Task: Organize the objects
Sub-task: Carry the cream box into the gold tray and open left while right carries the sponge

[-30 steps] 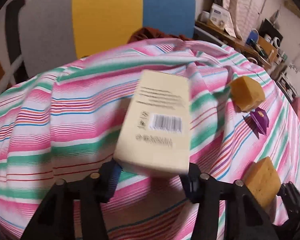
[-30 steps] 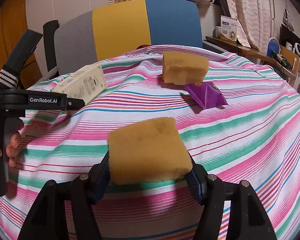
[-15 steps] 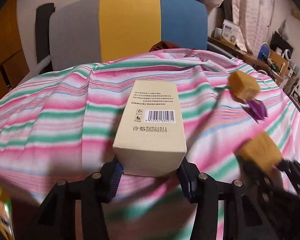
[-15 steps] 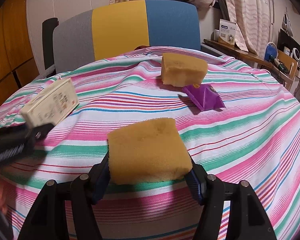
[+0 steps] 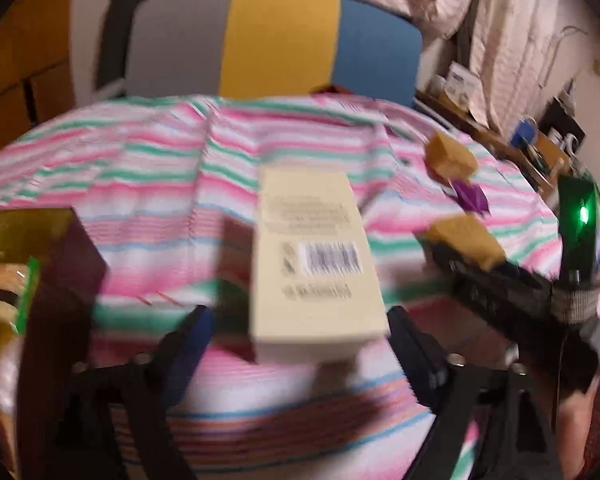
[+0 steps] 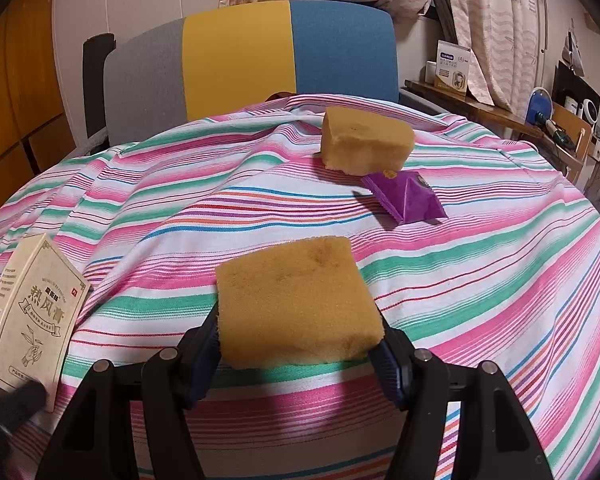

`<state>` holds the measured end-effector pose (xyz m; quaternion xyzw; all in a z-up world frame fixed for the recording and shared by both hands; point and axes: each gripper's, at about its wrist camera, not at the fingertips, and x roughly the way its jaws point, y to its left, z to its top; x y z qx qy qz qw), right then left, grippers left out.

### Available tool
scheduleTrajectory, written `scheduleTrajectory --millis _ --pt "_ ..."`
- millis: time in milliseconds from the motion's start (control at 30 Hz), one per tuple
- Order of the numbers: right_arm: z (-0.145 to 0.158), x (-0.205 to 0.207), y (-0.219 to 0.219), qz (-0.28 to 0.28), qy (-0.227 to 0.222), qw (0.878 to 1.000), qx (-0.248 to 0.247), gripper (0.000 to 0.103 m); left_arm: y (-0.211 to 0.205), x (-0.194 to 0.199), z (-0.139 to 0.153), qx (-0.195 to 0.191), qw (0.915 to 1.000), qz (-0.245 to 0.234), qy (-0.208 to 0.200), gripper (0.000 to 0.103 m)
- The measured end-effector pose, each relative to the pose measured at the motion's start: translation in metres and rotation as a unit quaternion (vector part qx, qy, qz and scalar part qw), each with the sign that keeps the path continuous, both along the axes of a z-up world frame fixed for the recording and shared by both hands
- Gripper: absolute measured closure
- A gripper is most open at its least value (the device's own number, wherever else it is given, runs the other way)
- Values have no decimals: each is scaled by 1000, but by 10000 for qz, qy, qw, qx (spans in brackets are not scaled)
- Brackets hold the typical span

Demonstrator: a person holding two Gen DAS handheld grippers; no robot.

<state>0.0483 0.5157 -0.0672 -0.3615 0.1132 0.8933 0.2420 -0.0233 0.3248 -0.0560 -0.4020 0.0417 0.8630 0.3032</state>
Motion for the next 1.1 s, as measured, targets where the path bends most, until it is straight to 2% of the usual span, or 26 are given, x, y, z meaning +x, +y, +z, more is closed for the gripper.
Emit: scheduleTrajectory --millis 33,100,133,167,367,500,733,1000,1100 --pt "0 0 -1 -12 -2 10000 13 36 0 -3 2 38 10000 37 6 14" --pt "0 0 -1 -13 -15 10000 27 36 2 -14 4 105 9999 66 -56 25" --pt "0 0 -1 -16 -22 10000 40 36 5 -18 3 66 9999 45 -103 45" --pt "0 0 -2 -22 -26 10000 63 36 6 -21 1 7 9999 18 -158 53" --pt "6 4 -10 -24 62 9994 335 37 -3 -6 -2 6 10000 -20 -85 53" --pt "7 4 -13 22 56 9992 390 37 -22 19 6 276 9995 -116 -111 53" --pt "11 6 -16 67 149 9986 503 38 -58 57 25 454 9983 -329 128 53" --pt "15 4 -28 190 125 9967 783 37 -102 73 45 606 9971 -272 377 53" --pt "19 5 -37 297 199 9947 967 37 -121 75 50 551 9974 -169 432 53"
